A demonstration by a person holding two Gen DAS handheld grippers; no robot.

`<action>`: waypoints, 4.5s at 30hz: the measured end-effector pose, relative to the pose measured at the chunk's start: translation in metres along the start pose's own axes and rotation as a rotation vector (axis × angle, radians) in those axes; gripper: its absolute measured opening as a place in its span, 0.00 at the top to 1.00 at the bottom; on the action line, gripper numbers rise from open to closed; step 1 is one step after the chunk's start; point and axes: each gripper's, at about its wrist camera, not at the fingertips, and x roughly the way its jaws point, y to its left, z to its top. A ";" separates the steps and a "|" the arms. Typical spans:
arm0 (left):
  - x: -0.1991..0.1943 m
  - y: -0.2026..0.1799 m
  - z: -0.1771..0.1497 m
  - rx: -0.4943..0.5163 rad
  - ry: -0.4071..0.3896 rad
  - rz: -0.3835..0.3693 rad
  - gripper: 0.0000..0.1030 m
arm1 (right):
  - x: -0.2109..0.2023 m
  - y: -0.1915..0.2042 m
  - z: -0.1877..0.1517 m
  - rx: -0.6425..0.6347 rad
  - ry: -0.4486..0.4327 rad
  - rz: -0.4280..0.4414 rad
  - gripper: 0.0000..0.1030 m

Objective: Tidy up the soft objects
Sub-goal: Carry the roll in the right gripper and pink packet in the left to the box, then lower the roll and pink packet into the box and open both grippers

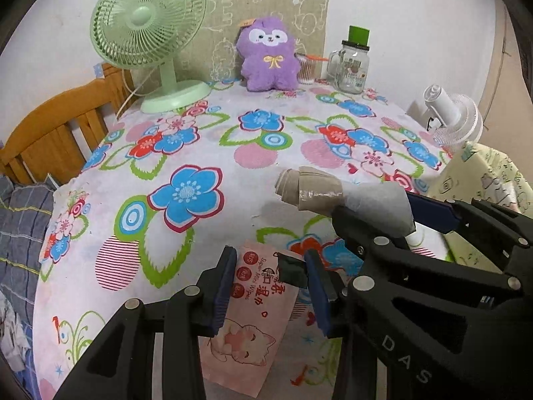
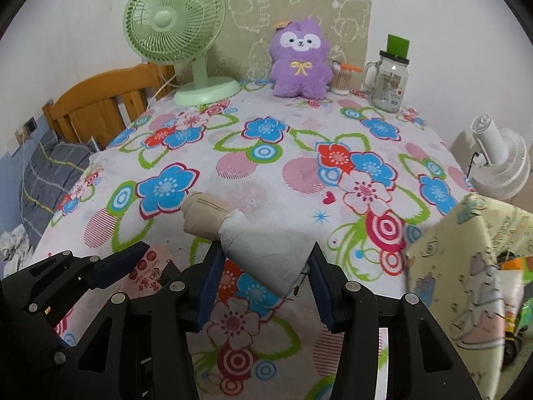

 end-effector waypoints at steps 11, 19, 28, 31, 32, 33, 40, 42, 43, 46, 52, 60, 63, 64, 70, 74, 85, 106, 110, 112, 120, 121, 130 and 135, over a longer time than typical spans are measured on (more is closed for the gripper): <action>-0.034 -0.021 0.004 0.014 -0.058 0.016 0.59 | -0.040 -0.014 -0.001 0.025 -0.058 -0.006 0.49; -0.059 -0.036 0.008 0.023 -0.102 0.030 0.59 | -0.070 -0.023 0.000 0.035 -0.100 -0.009 0.49; -0.088 -0.053 0.016 0.035 -0.152 0.036 0.59 | -0.103 -0.034 0.005 0.040 -0.147 -0.009 0.49; -0.097 -0.060 0.019 0.044 -0.171 0.039 0.59 | -0.113 -0.038 0.007 0.046 -0.164 -0.007 0.49; -0.099 -0.062 0.019 0.046 -0.175 0.039 0.59 | -0.116 -0.039 0.007 0.048 -0.169 -0.007 0.49; -0.102 -0.064 0.020 0.048 -0.179 0.039 0.59 | -0.118 -0.041 0.008 0.049 -0.173 -0.007 0.49; -0.115 -0.081 0.024 0.060 -0.207 0.034 0.59 | -0.138 -0.055 0.009 0.043 -0.201 -0.015 0.49; -0.117 -0.087 0.026 0.064 -0.215 0.034 0.59 | -0.142 -0.059 0.009 0.042 -0.209 -0.016 0.49; -0.118 -0.090 0.027 0.067 -0.218 0.033 0.59 | -0.144 -0.062 0.010 0.041 -0.213 -0.017 0.49; -0.118 -0.098 0.028 0.072 -0.223 0.025 0.59 | -0.148 -0.070 0.009 0.043 -0.221 -0.022 0.49; -0.116 -0.119 0.032 0.093 -0.228 -0.001 0.59 | -0.154 -0.092 0.005 0.062 -0.229 -0.040 0.49; -0.111 -0.150 0.036 0.126 -0.233 -0.043 0.59 | -0.159 -0.123 0.000 0.091 -0.238 -0.078 0.49; -0.108 -0.162 0.038 0.142 -0.229 -0.062 0.59 | -0.160 -0.135 -0.002 0.104 -0.237 -0.094 0.49; -0.107 -0.167 0.039 0.147 -0.229 -0.066 0.59 | -0.160 -0.141 -0.003 0.112 -0.237 -0.100 0.49; -0.100 -0.191 0.044 0.178 -0.228 -0.098 0.59 | -0.163 -0.166 -0.007 0.138 -0.239 -0.129 0.49; -0.093 -0.204 0.047 0.197 -0.219 -0.117 0.59 | -0.161 -0.179 -0.010 0.156 -0.232 -0.148 0.49; -0.071 -0.235 0.055 0.237 -0.193 -0.177 0.59 | -0.150 -0.218 -0.016 0.206 -0.209 -0.179 0.49; -0.023 -0.251 0.064 0.259 -0.105 -0.169 0.26 | -0.108 -0.250 -0.019 0.256 -0.130 -0.164 0.49; -0.022 -0.246 0.061 0.260 -0.093 -0.141 0.23 | -0.104 -0.247 -0.019 0.251 -0.117 -0.146 0.49; -0.023 -0.244 0.059 0.265 -0.087 -0.133 0.22 | -0.101 -0.245 -0.020 0.252 -0.108 -0.134 0.49; -0.031 -0.234 0.051 0.262 -0.085 -0.121 0.20 | -0.101 -0.233 -0.024 0.253 -0.096 -0.092 0.47; -0.032 -0.233 0.051 0.262 -0.087 -0.120 0.20 | -0.101 -0.231 -0.024 0.255 -0.095 -0.089 0.47; -0.048 -0.222 0.044 0.257 -0.113 -0.120 0.13 | -0.112 -0.217 -0.028 0.258 -0.117 -0.098 0.23; -0.057 -0.215 0.041 0.250 -0.130 -0.111 0.10 | -0.121 -0.209 -0.030 0.255 -0.132 -0.115 0.15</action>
